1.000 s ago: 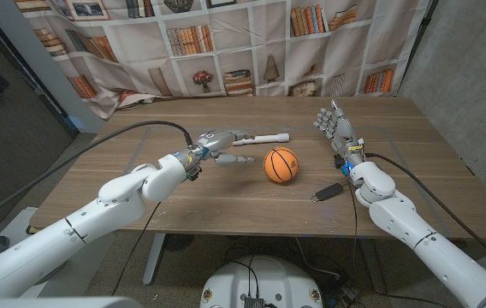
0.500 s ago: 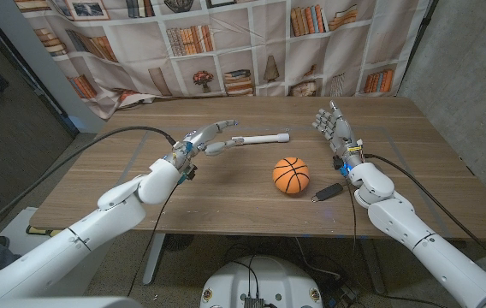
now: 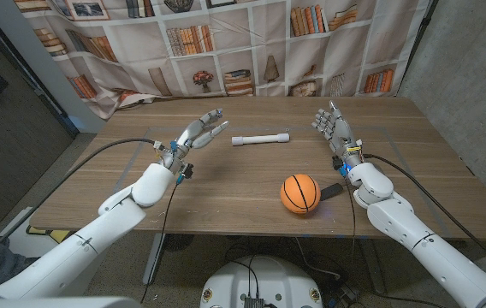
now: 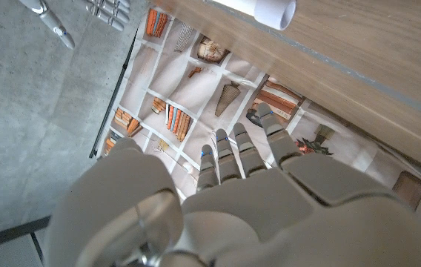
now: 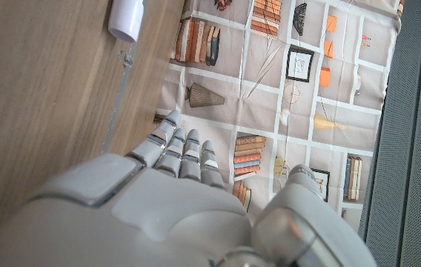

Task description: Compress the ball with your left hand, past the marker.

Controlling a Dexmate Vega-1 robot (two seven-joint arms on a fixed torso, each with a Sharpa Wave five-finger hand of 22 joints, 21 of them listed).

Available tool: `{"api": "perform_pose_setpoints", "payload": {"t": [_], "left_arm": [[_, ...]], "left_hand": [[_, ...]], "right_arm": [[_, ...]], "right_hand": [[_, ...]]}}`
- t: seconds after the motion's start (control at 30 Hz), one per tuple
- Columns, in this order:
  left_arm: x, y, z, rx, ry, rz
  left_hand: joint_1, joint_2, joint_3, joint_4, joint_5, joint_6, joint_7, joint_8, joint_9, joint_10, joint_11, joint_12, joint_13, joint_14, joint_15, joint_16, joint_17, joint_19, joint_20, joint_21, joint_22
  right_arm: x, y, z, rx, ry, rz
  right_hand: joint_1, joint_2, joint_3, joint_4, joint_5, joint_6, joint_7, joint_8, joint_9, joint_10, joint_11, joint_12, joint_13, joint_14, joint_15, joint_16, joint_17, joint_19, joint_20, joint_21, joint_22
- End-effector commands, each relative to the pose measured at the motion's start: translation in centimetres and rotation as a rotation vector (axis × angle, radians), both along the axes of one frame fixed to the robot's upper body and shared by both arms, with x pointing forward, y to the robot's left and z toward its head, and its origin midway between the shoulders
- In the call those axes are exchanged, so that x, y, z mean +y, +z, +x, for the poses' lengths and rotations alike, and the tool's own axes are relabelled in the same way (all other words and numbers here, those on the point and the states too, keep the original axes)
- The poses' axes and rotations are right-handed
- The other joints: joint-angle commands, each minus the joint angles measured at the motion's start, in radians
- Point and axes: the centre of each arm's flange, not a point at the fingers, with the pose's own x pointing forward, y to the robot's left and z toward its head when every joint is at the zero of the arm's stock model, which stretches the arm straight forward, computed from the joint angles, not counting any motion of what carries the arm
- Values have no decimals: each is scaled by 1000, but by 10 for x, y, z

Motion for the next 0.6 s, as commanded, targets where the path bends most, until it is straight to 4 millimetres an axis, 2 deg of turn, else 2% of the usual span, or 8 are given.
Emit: {"api": "perform_pose_setpoints", "payload": {"t": [0.03,0.23,0.6], "left_arm": [[26,-3,15,47,-258,-371],[31,-4,21,105,-391,-498],[33,-10,19,100,-369,-503]], "left_hand": [[-32,-10,-20,1,8,-41,-1,-3,2,-21,-4,-5,1,-18,-3,0,-1,-15,2,6,2],[-59,-18,-36,-1,12,-65,3,2,0,-41,0,-7,-1,-36,0,-2,-2,-27,4,6,1],[-79,-21,-48,-4,15,-37,8,19,-1,-41,-4,-2,-3,-39,-1,1,-3,-39,0,6,1]], "right_arm": [[5,4,-4,-28,-3,-5],[4,3,-9,-21,-7,-3],[5,8,-8,-25,2,-11]], "right_hand": [[3,9,2,-5,-3,7,-5,5,5,8,-2,0,4,8,-1,0,3,5,-26,-5,3],[3,8,2,-5,-3,8,-4,5,5,8,-2,1,4,8,-1,0,3,5,-26,-5,3],[2,8,1,-5,-4,8,-5,4,5,7,-2,0,4,8,-2,0,3,5,-26,-5,3]]}}
